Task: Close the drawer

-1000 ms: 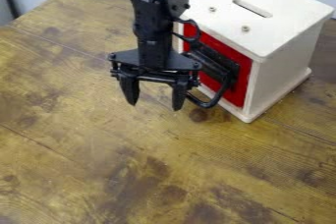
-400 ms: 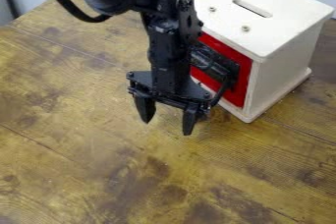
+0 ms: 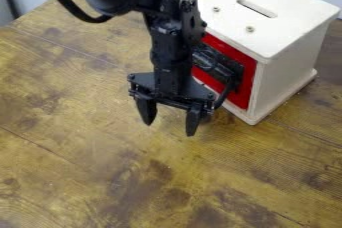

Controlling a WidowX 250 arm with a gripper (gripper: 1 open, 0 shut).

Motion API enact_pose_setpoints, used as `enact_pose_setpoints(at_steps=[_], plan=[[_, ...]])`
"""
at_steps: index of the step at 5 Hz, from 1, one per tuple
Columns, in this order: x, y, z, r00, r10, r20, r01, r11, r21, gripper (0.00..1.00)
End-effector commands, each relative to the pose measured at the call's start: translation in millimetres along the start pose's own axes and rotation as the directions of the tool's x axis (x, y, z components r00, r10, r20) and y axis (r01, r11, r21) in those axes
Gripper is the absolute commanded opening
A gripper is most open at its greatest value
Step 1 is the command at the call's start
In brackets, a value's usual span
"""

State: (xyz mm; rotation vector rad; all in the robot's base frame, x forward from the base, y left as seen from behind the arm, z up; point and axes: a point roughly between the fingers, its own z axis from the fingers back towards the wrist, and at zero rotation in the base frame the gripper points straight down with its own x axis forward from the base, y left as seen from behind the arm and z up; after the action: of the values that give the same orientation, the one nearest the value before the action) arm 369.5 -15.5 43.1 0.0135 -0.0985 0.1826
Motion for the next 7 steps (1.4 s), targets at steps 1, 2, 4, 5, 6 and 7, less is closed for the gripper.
enact_pose_setpoints(at_steps=[1,2,4,5,6,7], plan=[[8.7,9.8,15.1,0.999,0.02,0.047,-0.019,1.0,-0.011,1.0],[10.8,21.1,15.9,0.998,0.031,0.048,-0.03,0.999,-0.013,1.0],[13.4,22.0,25.1,0.996,-0.056,0.066,0.058,0.998,-0.023,1.0],[14.9,22.1,28.9,0.992,-0.097,0.079,0.099,0.995,-0.026,1.0],[16.7,26.8,30.1,0.994,-0.053,0.093,0.055,0.998,-0.018,1.0],[16.9,31.8,31.2,0.995,-0.008,0.096,0.01,1.0,-0.011,1.0]])
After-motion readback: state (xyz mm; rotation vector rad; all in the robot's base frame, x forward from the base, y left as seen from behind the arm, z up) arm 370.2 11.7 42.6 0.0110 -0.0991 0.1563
